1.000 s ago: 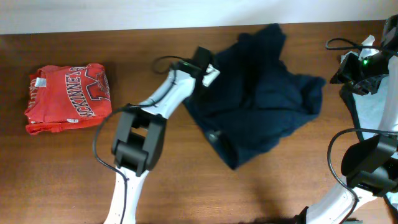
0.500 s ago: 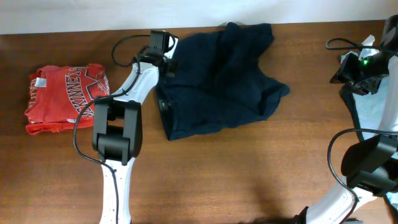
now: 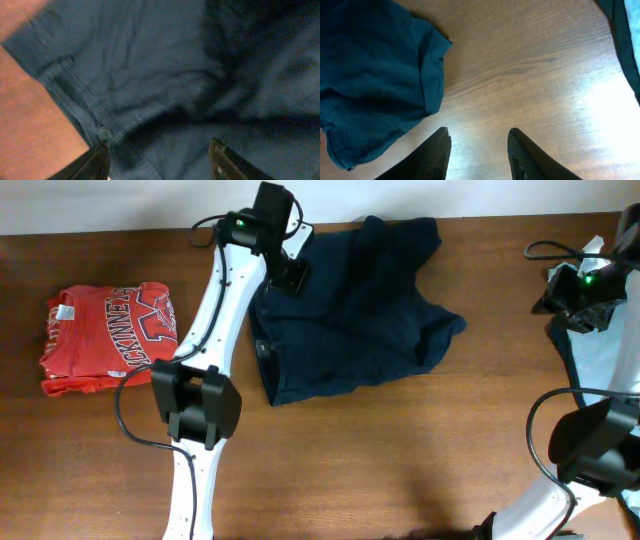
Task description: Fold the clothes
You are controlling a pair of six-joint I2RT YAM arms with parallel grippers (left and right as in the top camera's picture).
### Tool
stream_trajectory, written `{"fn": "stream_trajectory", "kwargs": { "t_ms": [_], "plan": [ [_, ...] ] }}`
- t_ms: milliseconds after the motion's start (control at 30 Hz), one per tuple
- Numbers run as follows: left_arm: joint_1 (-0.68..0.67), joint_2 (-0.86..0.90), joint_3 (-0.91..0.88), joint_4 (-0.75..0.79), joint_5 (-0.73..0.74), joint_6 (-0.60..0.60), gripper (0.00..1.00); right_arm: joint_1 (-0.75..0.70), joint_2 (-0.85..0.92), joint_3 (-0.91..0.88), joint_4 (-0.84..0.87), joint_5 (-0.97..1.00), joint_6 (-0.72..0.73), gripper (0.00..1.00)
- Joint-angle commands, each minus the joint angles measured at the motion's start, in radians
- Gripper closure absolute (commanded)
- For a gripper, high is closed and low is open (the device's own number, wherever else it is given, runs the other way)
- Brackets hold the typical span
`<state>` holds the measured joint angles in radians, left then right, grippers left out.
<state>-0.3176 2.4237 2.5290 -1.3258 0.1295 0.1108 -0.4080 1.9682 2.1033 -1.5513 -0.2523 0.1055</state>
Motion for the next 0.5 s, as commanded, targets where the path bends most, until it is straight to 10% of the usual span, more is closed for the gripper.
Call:
{"fn": "stream_trajectory", "kwargs": {
  "t_ms": [0, 467],
  "plan": [
    [0.008, -0.039, 0.115, -0.115, 0.073, -0.040, 0.37, 0.002, -0.137, 0.043, -0.032, 0.047, -0.001, 0.58],
    [-0.023, -0.159, 0.127, -0.362, 0.073, -0.136, 0.38, 0.003, -0.357, 0.031, -0.147, 0.051, -0.051, 0.37]
  ]
}}
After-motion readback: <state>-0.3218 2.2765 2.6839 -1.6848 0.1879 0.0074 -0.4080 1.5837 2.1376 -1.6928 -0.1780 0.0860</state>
